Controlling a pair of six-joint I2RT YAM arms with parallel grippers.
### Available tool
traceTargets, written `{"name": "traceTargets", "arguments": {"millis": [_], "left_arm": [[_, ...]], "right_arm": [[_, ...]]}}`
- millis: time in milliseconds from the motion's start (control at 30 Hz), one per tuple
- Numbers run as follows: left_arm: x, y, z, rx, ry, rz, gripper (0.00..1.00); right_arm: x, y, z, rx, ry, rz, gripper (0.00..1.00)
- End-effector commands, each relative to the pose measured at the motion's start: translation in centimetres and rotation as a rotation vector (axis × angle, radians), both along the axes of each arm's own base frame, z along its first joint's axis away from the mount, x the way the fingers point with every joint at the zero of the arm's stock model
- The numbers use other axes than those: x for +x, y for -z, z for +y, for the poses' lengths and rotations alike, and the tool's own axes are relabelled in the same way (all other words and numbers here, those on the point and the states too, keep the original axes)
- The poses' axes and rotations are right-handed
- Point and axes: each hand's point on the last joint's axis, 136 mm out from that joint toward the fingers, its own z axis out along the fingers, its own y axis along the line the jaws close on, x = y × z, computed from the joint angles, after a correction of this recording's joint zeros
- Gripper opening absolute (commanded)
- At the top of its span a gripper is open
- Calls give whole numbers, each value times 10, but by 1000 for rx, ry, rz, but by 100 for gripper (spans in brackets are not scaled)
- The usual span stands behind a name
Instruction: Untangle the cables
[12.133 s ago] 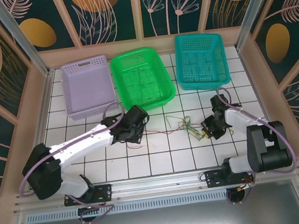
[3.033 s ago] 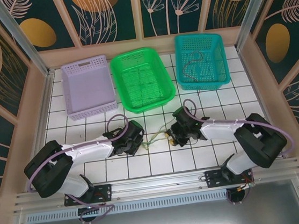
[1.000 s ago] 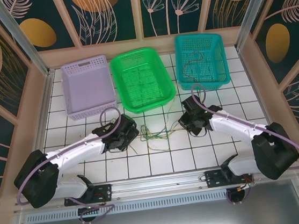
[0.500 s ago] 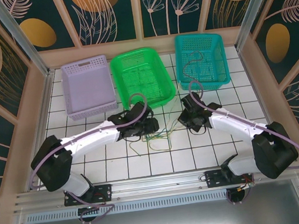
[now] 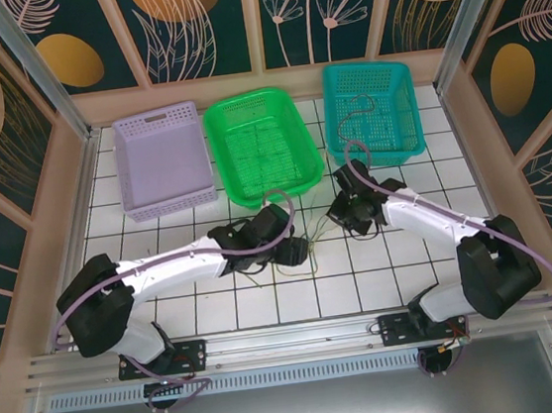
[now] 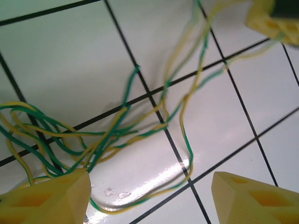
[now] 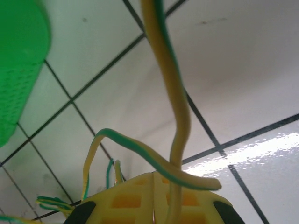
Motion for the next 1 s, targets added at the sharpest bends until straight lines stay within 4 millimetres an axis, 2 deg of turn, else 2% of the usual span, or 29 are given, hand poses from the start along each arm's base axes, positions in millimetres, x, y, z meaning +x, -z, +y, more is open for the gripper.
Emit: {"name": "traceTargets", "arguments": {"millis": [0, 67, 133, 167, 300, 500, 600, 800, 967], "left_arm": [[20, -25, 1, -1, 84, -264, 74], [21, -22, 3, 38, 150, -333, 79], [25, -9, 6, 116, 189, -358, 82], [27, -3, 7, 158, 208, -369, 88], [35, 10, 0, 256, 269, -430, 98], [52, 42, 1, 438, 316, -471, 98], [57, 51, -3, 468, 329, -479, 95], [54, 67, -13, 452, 362, -453, 66], [61, 59, -17, 436, 332, -489, 19]], "right_arm": [[6, -18, -1, -16, -43, -12, 0], [8, -23, 0, -3, -58, -19, 0], [9, -24, 0, -1, -72, -11, 0], [9, -24, 1, 1, -80, -10, 0], [9, -22, 4, 16, -103, 3, 0], [11, -26, 7, 34, -121, 1, 0], [11, -27, 8, 47, -129, 5, 0], [15, -33, 9, 85, -111, -5, 0], [25, -47, 9, 159, -101, -48, 0]]}}
